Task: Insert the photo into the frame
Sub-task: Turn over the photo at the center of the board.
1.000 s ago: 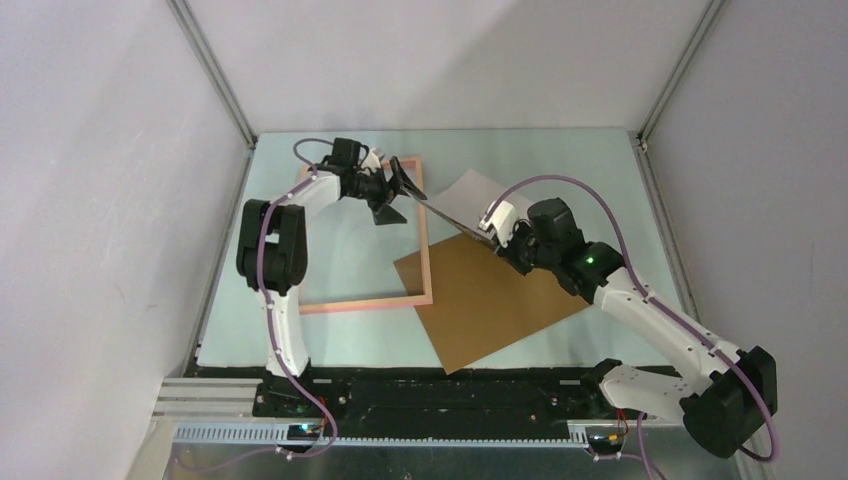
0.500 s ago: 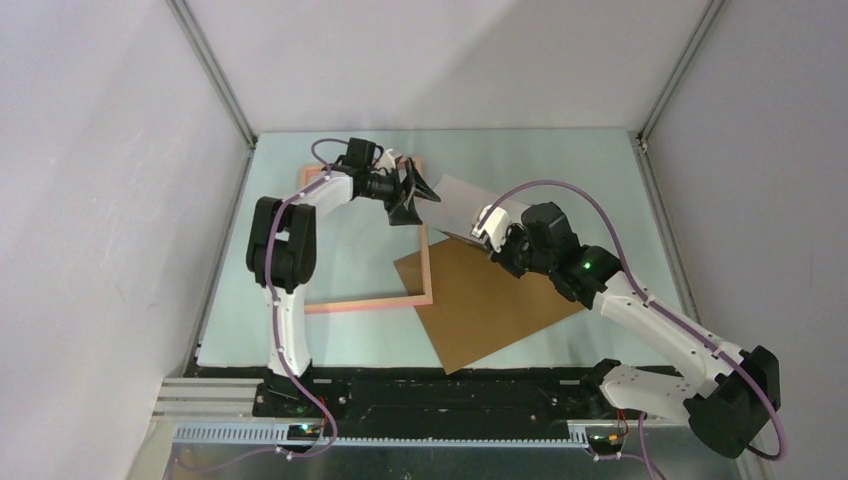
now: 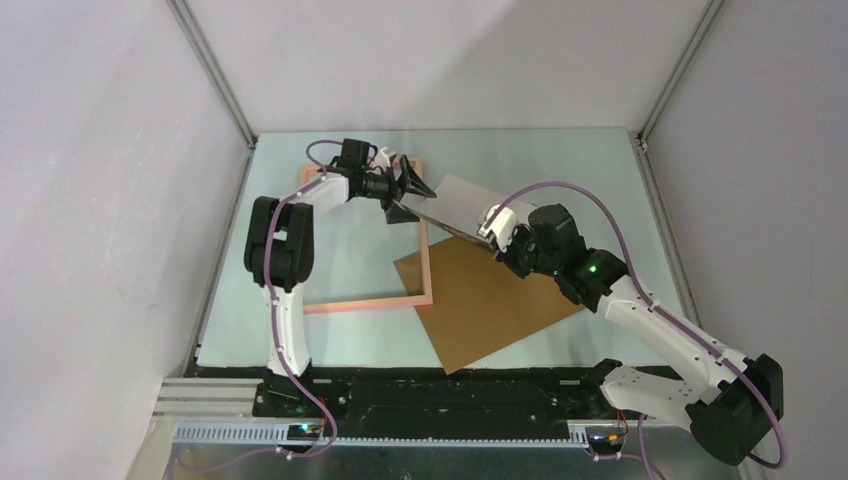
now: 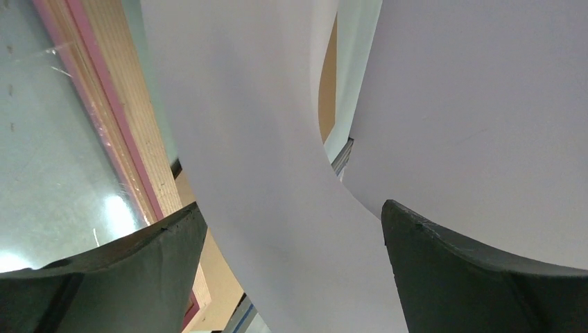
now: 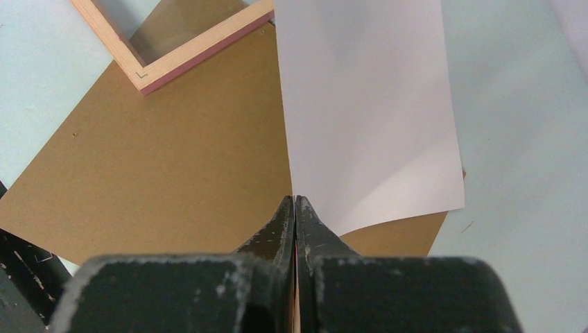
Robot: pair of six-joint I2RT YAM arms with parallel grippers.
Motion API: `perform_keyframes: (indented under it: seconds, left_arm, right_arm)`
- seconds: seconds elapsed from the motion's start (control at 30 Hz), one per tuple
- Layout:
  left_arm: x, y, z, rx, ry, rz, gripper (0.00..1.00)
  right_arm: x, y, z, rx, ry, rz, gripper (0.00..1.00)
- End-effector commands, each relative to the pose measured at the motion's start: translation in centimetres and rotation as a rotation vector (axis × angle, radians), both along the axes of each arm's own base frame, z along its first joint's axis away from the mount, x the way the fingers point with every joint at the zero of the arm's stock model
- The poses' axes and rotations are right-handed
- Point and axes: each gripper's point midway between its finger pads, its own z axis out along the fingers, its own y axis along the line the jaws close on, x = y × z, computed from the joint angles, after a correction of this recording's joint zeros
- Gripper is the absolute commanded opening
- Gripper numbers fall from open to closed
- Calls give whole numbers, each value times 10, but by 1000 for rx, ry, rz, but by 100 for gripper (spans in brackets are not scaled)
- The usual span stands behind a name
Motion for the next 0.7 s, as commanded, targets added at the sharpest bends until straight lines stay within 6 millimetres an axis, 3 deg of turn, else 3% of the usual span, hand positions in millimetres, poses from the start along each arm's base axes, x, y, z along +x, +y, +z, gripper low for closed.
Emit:
perform_keyframes:
  seconds: [0.0, 0.27, 0.43, 0.57, 0.67]
  left_arm:
    - [9, 6, 11, -35, -35, 17, 100]
    - [7, -1, 1, -55, 5, 1, 100]
    - [-2, -18, 1, -69, 19, -33, 98]
    - [-7, -30, 4, -109, 26, -46, 90]
    - [-5, -36, 15, -180, 22, -31, 78]
  right_arm:
    - [3, 3, 21, 69, -48, -1, 0]
    - [5, 5, 23, 77, -52, -3, 0]
    - [6, 8, 29, 89, -54, -2, 0]
    - [6, 9, 30, 91, -49, 3, 0]
    - [5, 9, 29, 91, -45, 5, 0]
